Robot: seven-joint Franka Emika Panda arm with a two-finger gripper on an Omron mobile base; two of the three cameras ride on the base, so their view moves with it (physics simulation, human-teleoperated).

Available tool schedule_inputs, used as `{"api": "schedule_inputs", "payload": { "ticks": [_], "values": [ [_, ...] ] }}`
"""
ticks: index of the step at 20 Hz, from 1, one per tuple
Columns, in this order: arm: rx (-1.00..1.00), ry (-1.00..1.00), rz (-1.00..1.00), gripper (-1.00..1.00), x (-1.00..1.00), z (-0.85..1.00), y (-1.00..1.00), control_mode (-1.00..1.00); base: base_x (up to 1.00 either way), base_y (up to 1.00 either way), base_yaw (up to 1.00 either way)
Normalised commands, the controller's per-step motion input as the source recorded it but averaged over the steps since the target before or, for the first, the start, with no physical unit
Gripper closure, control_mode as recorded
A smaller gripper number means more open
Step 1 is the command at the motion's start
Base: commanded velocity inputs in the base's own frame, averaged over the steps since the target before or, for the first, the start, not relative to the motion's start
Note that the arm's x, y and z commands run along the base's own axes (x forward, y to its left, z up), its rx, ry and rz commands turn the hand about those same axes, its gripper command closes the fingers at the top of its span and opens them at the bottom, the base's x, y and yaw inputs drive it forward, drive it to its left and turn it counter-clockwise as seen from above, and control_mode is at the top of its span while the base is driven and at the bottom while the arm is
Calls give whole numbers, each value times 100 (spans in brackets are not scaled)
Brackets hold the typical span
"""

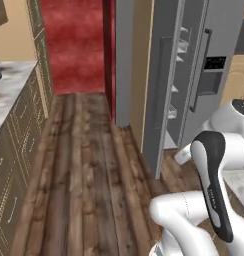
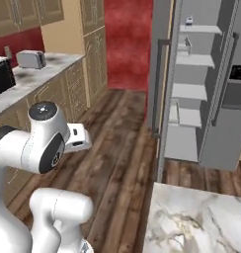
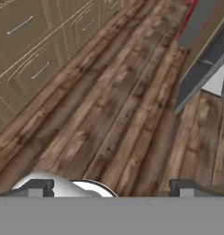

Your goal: Take a sugar cube from the saucer and place it inside the coffee. Then, grab milk from the fridge and place it next to the coffee on the counter to sweeten the coffee.

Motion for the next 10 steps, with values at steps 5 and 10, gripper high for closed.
{"api": "schedule_inputs", "payload": {
  "ticks": [5, 10],
  "values": [
    [0, 0, 0, -100, 0, 0, 0, 100, 100, -24, -45],
    [0, 0, 0, -100, 0, 0, 0, 100, 95, -6, -52]
  ]
}}
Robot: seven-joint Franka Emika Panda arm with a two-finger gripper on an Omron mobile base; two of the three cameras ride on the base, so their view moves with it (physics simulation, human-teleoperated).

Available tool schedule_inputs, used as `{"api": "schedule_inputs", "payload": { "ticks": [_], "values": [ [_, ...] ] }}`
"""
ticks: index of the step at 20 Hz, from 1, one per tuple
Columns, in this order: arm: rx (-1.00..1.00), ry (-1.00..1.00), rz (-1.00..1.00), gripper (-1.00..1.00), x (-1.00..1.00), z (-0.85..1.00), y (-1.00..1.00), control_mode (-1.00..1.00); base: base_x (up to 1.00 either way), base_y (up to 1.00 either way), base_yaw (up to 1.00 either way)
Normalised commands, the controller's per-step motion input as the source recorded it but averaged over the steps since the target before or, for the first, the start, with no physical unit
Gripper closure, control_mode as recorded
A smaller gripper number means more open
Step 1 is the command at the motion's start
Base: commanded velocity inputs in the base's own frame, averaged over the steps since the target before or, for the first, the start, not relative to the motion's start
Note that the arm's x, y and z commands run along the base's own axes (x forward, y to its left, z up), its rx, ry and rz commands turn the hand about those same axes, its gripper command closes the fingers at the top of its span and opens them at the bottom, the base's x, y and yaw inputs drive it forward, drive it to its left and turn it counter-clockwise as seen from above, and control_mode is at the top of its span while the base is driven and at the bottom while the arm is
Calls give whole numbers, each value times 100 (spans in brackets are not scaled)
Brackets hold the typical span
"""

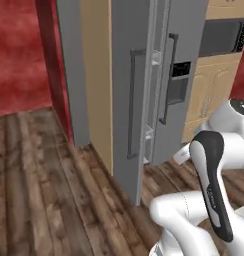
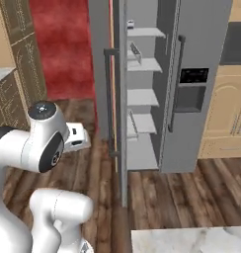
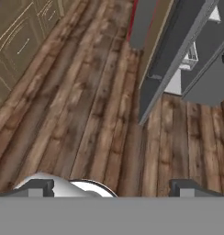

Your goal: Take a sugar cube from the saucer and place it inside the coffee. Then, grab milk from the fridge and place it next to the coffee on the counter to sweeten the coffee.

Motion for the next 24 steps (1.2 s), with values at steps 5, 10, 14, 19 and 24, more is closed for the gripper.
{"api": "schedule_inputs", "payload": {
  "ticks": [5, 10, 14, 19, 24],
  "values": [
    [0, 0, 0, -100, 0, 0, 0, 100, 27, -2, -74],
    [0, 0, 0, -100, 0, 0, 0, 100, 29, 1, -79],
    [0, 0, 0, -100, 0, 0, 0, 100, 88, 58, -61],
    [0, 0, 0, -100, 0, 0, 0, 100, 40, 14, -46],
    [0, 0, 0, -100, 0, 0, 0, 100, 43, 5, -7]
  ]
}}
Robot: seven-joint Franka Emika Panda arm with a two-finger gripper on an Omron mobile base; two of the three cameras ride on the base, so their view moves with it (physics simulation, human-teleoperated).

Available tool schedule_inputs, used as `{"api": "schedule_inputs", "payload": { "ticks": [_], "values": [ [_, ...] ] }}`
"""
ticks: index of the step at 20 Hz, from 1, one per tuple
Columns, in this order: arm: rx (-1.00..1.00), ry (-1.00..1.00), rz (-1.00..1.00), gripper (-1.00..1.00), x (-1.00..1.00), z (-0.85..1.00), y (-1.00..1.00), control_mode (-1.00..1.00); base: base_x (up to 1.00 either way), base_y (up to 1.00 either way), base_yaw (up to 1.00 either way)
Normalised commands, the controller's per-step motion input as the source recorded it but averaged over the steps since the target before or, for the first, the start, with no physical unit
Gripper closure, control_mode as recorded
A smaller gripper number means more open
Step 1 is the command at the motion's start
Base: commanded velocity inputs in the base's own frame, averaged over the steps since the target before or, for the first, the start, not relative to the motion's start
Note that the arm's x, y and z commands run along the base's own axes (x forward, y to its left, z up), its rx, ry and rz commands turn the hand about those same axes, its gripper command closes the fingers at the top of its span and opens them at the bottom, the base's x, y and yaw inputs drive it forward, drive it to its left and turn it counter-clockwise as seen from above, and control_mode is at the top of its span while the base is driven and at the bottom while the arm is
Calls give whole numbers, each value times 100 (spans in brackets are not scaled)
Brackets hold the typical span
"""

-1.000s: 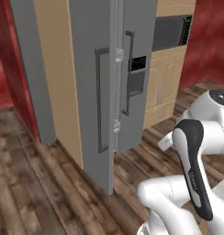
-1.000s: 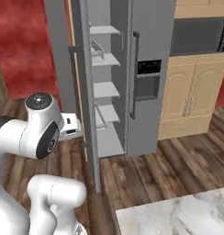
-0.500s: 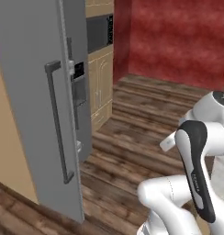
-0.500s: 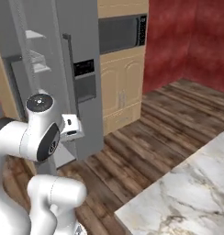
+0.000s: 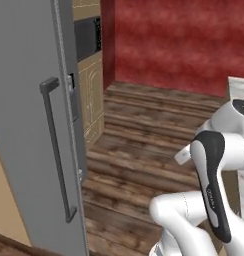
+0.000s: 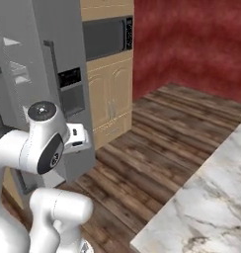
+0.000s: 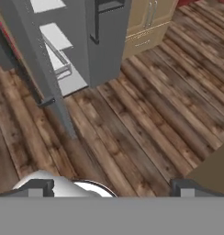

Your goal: Take a sugar cube from the saucer and place it inside the coffee. Then, grab milk from the fridge and place it next to the coffee on the counter to sweeten the coffee.

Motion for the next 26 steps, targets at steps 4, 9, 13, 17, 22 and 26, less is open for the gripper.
{"api": "schedule_inputs", "payload": {
  "ticks": [4, 9, 13, 17, 22, 26],
  "values": [
    [0, 0, 0, -100, 0, 0, 0, 100, 87, 23, -20],
    [0, 0, 0, -100, 0, 0, 0, 100, 65, -12, -16],
    [0, 0, 0, -100, 0, 0, 0, 100, 76, -29, -5],
    [0, 0, 0, -100, 0, 0, 0, 100, 100, -9, -6],
    [0, 0, 0, -100, 0, 0, 0, 100, 100, -2, -6],
    [0, 0, 0, -100, 0, 0, 0, 100, 96, 0, 30]
  ]
}}
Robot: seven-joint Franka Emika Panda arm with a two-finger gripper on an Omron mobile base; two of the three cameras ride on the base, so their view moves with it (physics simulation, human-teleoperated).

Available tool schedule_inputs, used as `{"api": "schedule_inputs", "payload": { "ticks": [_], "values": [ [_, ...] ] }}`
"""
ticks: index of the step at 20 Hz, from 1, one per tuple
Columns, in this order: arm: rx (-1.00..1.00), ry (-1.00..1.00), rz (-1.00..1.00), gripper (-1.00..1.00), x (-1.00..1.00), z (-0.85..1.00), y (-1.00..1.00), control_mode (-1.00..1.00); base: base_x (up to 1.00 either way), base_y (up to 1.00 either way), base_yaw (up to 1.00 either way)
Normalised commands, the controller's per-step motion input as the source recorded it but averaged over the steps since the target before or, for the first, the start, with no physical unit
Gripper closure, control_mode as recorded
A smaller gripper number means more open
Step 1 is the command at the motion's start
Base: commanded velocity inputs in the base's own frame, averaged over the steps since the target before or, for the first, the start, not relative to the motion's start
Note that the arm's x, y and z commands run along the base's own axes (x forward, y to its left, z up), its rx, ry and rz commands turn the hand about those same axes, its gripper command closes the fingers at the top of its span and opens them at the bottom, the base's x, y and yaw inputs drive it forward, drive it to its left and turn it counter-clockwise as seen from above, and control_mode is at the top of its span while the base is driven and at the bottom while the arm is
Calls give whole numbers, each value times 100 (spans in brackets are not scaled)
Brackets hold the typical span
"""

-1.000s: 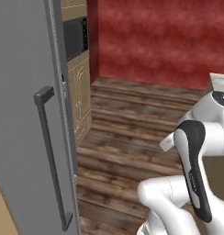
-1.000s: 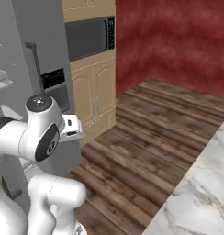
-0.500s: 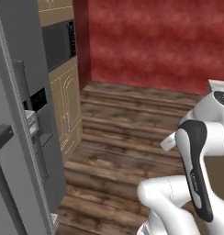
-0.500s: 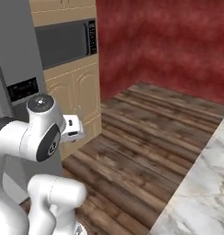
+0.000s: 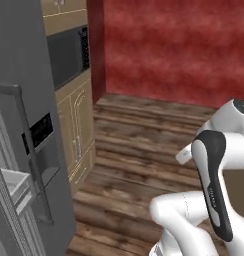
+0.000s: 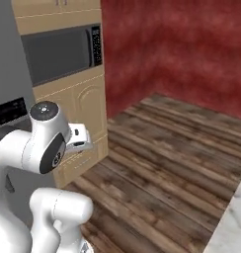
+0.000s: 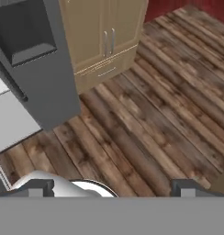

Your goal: Take a sugar cube from the saucer and place it inside the coffee. Then, grab milk from the fridge and place it next to the coffee on the counter to sweeten the coffee.

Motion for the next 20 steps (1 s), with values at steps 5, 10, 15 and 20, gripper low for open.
{"api": "schedule_inputs", "payload": {
  "ticks": [5, 10, 15, 20],
  "values": [
    [0, 0, 0, -100, 0, 0, 0, 100, 78, 0, 68],
    [0, 0, 0, -100, 0, 0, 0, 100, 50, 0, 82],
    [0, 0, 0, -100, 0, 0, 0, 100, 46, 0, 84],
    [0, 0, 0, -100, 0, 0, 0, 100, 42, 0, 67]
  ]
}}
